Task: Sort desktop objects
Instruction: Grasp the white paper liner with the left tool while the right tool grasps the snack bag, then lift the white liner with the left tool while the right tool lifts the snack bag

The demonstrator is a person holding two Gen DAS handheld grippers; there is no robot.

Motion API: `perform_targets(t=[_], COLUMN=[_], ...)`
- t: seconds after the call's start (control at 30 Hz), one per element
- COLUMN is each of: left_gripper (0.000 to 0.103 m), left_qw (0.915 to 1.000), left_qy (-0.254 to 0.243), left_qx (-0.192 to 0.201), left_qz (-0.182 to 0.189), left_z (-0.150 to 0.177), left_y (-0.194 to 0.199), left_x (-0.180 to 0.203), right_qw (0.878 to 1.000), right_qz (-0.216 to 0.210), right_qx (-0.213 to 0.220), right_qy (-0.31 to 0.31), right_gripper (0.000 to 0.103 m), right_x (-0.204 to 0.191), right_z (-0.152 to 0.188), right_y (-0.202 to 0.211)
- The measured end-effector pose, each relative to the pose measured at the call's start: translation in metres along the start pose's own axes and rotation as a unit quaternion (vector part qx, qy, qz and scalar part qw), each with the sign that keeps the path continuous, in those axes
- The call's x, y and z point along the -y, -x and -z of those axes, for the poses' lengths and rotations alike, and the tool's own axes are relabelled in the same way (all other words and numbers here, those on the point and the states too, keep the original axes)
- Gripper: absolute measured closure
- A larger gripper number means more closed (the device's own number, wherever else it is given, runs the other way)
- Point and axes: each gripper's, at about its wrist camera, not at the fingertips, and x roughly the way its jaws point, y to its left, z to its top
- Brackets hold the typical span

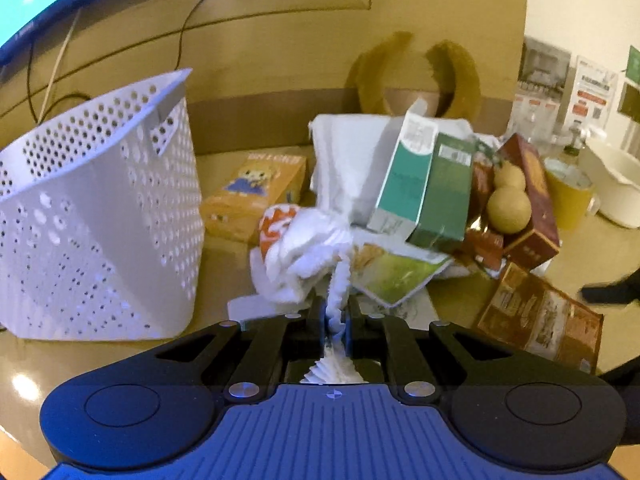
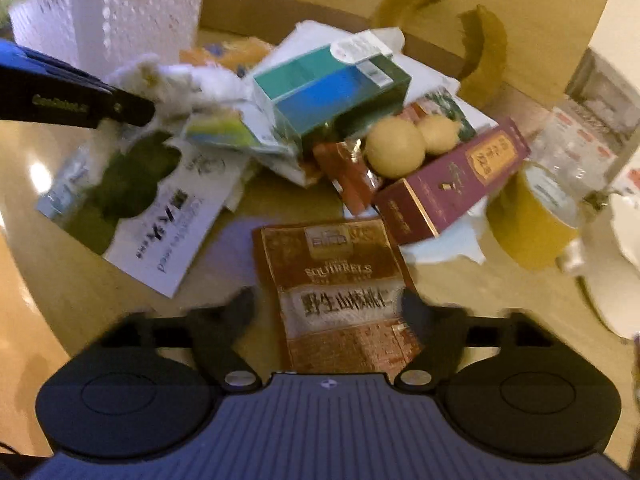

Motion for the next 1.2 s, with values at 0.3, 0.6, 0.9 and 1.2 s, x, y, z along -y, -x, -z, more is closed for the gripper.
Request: perform_targets(t=[0.3, 0.6, 0.9, 1.2], left_gripper=[0.095, 0.082, 0.074, 0.067], left_qw=[1.0000, 0.9997, 0.9991, 0.9973], left_qy=[0.007, 0.021, 0.029, 0.044], left_qx=[0.003, -0.005, -0.025, -0.053], left_qz=[0.004, -0.008, -0.017, -0.027], left_z=[-0.002, -0.002, 0.007, 0.025], left_y=[0.000, -0.003, -0.013, -0.022], left_x=[-0.003, -0.009, -0.011, -0.013], right_qw=[0.994, 1.000, 0.994, 0.993], right_qz=[0.074, -0.007, -0.084, -0.095], right_qx=[0.004, -0.024, 0.000, 0.036], right_qy=[0.075, -0.011, -0.072, -0.065], right_gripper=[0.000, 0.001, 0.000, 0.040], right_x=[-0.015, 0.021, 0.053, 0.046], right_z=[-0.002, 0.012, 0.021, 0.022], right_y=[0.010, -0.014, -0.028, -0.020])
